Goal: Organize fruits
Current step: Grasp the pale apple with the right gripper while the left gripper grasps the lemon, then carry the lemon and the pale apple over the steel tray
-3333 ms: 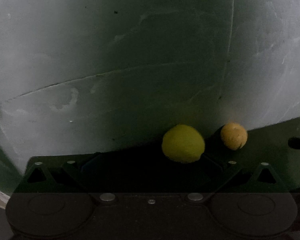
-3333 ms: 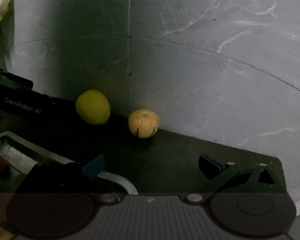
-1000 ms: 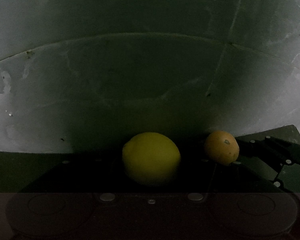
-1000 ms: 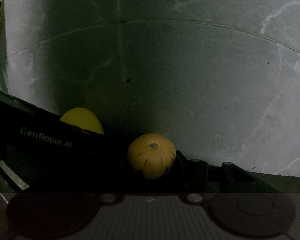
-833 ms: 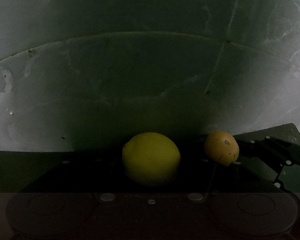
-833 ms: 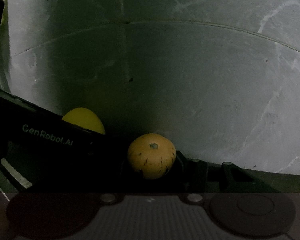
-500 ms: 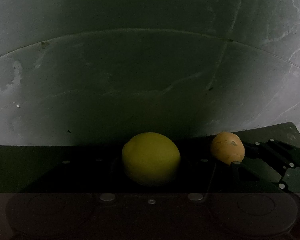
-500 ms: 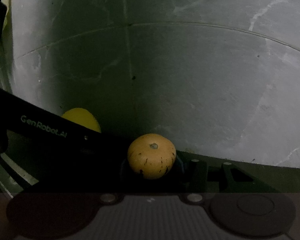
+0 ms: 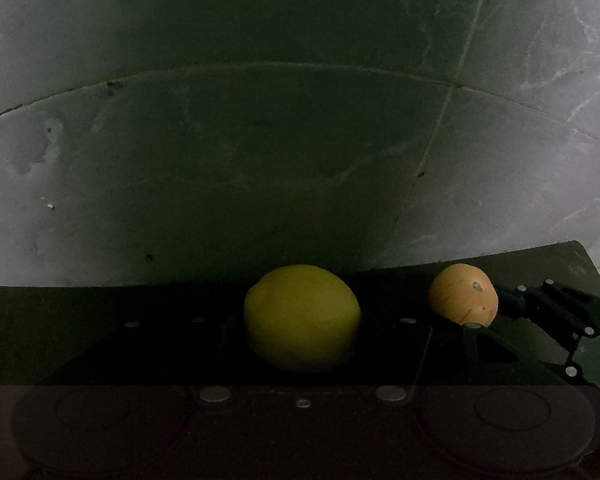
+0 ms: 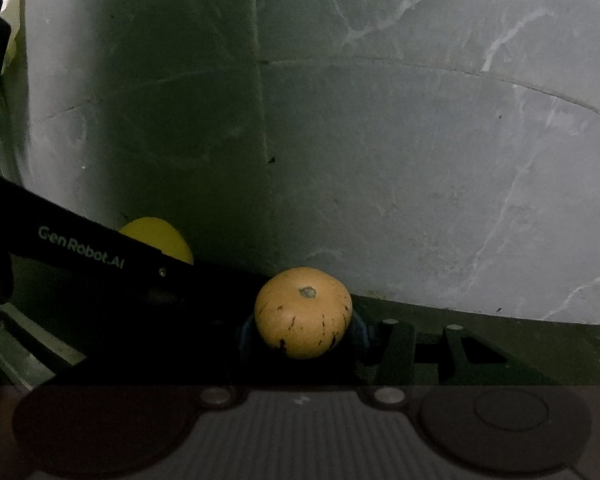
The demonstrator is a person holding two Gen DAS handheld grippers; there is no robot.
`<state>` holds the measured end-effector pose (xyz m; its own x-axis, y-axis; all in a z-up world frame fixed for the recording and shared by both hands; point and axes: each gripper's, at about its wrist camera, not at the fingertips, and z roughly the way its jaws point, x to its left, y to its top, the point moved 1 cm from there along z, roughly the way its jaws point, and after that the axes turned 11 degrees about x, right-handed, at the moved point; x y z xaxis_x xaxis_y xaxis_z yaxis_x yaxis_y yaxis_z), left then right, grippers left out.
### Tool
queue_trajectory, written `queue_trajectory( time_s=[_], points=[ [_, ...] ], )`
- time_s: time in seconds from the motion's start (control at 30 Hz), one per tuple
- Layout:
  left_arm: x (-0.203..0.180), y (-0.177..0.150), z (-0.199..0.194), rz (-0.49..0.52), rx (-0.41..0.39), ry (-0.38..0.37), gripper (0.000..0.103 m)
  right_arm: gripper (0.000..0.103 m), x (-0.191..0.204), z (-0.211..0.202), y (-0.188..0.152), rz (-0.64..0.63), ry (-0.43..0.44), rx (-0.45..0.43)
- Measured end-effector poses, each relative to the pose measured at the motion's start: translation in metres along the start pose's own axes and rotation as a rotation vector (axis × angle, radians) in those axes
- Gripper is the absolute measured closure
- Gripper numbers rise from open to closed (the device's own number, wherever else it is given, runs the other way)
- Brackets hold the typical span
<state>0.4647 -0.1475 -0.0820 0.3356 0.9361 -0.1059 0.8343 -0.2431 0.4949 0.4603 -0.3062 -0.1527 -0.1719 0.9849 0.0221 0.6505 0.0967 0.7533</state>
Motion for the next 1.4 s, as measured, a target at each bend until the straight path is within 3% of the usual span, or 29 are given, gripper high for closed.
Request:
queue_trajectory(
  time_s=[1.4],
  points=[
    [0.002, -0.001, 0.017, 0.077, -0.006, -0.05, 0.039, 0.051, 0.04, -0.051, -0.033, 0.078, -0.057, -0.054]
  ],
)
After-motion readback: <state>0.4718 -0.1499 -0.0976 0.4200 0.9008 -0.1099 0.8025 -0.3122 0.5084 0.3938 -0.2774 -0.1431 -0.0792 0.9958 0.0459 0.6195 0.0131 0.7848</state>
